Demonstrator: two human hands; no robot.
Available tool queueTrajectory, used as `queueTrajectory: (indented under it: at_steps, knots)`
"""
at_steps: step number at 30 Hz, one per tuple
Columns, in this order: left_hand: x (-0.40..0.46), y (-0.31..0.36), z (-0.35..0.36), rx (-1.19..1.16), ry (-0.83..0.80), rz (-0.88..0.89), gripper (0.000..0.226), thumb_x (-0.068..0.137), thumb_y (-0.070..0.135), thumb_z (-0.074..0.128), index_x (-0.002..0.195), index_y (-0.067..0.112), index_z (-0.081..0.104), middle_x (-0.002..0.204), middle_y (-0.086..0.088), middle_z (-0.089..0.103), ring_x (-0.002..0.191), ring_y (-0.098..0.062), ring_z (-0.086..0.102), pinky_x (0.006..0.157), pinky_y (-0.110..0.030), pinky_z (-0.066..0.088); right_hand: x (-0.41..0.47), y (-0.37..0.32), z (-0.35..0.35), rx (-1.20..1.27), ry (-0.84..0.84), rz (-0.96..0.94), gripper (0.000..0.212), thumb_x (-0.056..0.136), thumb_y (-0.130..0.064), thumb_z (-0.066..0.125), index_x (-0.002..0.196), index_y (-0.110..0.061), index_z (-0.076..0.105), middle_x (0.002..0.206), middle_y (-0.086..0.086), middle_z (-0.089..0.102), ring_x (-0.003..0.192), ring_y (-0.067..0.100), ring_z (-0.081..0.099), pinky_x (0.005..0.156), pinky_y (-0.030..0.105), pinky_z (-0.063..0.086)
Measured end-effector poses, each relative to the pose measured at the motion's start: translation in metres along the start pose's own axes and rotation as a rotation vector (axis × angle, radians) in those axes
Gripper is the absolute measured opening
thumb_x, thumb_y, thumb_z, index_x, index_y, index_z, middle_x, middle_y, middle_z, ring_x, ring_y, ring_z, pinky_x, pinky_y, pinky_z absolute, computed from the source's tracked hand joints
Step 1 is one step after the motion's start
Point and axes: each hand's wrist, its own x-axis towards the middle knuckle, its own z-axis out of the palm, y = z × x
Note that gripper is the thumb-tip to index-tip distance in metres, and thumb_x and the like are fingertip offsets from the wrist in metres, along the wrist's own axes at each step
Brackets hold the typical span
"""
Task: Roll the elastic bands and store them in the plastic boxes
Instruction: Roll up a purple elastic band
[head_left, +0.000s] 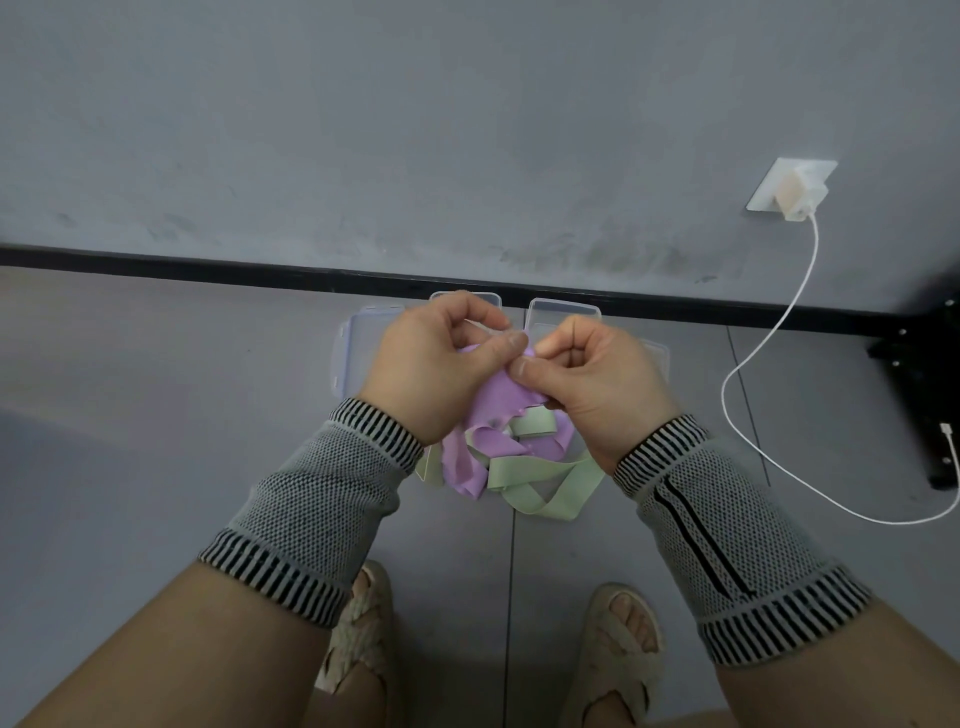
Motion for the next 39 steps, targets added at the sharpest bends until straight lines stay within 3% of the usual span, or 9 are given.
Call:
queueTrajectory:
  at_steps: [5, 9, 15, 19, 23, 26, 31, 35, 39]
  knots:
    - [0.001, -0.002, -0.005, -0.133, -0.034, -0.034, 0.007, 0.084, 0.012, 0.067, 0.079, 0.016, 0.066, 0.07, -0.004, 0.068, 0.061, -0.007, 0.06, 0.061, -0.021, 0.05, -0.003, -0.002, 0.001, 0.031, -0.059, 0.029, 0.017, 0.075, -0.004, 0.074, 0.071, -0.013, 0.061, 0.06, 0.0, 0.063, 0.06, 0.017, 0.059, 0.062, 0.032, 0.051]
    - [0.001, -0.004, -0.009, -0.125, -0.033, -0.008, 0.01, 0.085, 0.011, 0.065, 0.077, 0.017, 0.065, 0.069, -0.004, 0.066, 0.062, -0.006, 0.057, 0.061, -0.021, 0.049, -0.002, -0.006, -0.006, 0.212, -0.169, 0.13, 0.011, 0.088, -0.01, 0.058, 0.083, -0.009, 0.068, 0.079, 0.008, 0.071, 0.074, 0.022, 0.066, 0.077, 0.035, 0.054]
    - [0.0, -0.007, -0.007, -0.009, -0.059, 0.09, 0.014, 0.084, 0.012, 0.066, 0.076, 0.023, 0.064, 0.071, -0.001, 0.065, 0.067, -0.009, 0.058, 0.068, -0.028, 0.052, -0.007, -0.009, -0.006, 0.085, -0.221, 0.09, 0.019, 0.088, 0.002, 0.057, 0.085, -0.01, 0.071, 0.074, 0.009, 0.072, 0.063, 0.016, 0.067, 0.058, 0.022, 0.055]
    - [0.0, -0.007, -0.006, 0.079, -0.058, 0.145, 0.016, 0.084, 0.016, 0.066, 0.075, 0.029, 0.063, 0.073, 0.0, 0.067, 0.07, -0.01, 0.061, 0.068, -0.028, 0.054, -0.007, -0.009, -0.007, 0.081, -0.231, 0.101, 0.02, 0.086, 0.004, 0.058, 0.081, -0.01, 0.071, 0.067, 0.005, 0.07, 0.058, 0.011, 0.064, 0.054, 0.019, 0.053]
    - [0.0, -0.009, -0.007, 0.023, -0.076, 0.095, 0.014, 0.082, 0.023, 0.07, 0.081, 0.032, 0.058, 0.07, 0.005, 0.065, 0.064, -0.008, 0.058, 0.067, -0.031, 0.052, -0.003, -0.008, -0.01, 0.071, -0.178, 0.092, 0.021, 0.086, 0.005, 0.058, 0.082, -0.01, 0.071, 0.07, 0.009, 0.068, 0.062, 0.016, 0.06, 0.057, 0.021, 0.052]
    - [0.001, -0.012, -0.011, 0.105, -0.143, 0.029, 0.014, 0.081, 0.023, 0.07, 0.083, 0.03, 0.057, 0.074, 0.004, 0.066, 0.067, -0.012, 0.06, 0.07, -0.033, 0.052, -0.001, -0.005, -0.013, 0.075, -0.157, 0.097, 0.02, 0.086, 0.005, 0.057, 0.084, -0.01, 0.07, 0.075, 0.013, 0.067, 0.07, 0.024, 0.058, 0.062, 0.026, 0.052]
    - [0.003, -0.013, -0.014, 0.291, -0.184, 0.009, 0.014, 0.084, 0.026, 0.066, 0.073, 0.027, 0.058, 0.068, 0.003, 0.065, 0.06, -0.006, 0.053, 0.056, -0.014, 0.042, -0.001, -0.005, -0.017, 0.084, -0.147, 0.105, 0.019, 0.088, 0.006, 0.054, 0.087, -0.008, 0.068, 0.075, 0.012, 0.065, 0.068, 0.022, 0.057, 0.061, 0.025, 0.052]
    - [0.003, -0.012, -0.018, 0.213, -0.147, 0.026, 0.02, 0.087, 0.021, 0.063, 0.068, 0.026, 0.059, 0.061, 0.009, 0.059, 0.052, 0.004, 0.048, 0.052, -0.006, 0.035, -0.001, -0.005, -0.022, 0.095, -0.13, 0.106, 0.02, 0.088, 0.006, 0.054, 0.088, -0.009, 0.068, 0.074, 0.011, 0.065, 0.066, 0.019, 0.057, 0.064, 0.027, 0.052]
    - [0.003, -0.012, -0.016, 0.134, -0.153, 0.064, 0.024, 0.09, 0.016, 0.058, 0.068, 0.025, 0.057, 0.063, 0.01, 0.057, 0.058, -0.003, 0.049, 0.061, -0.02, 0.041, 0.001, -0.003, -0.021, 0.06, -0.107, 0.092, 0.019, 0.087, 0.005, 0.056, 0.09, -0.009, 0.068, 0.08, 0.016, 0.066, 0.074, 0.026, 0.058, 0.076, 0.04, 0.052]
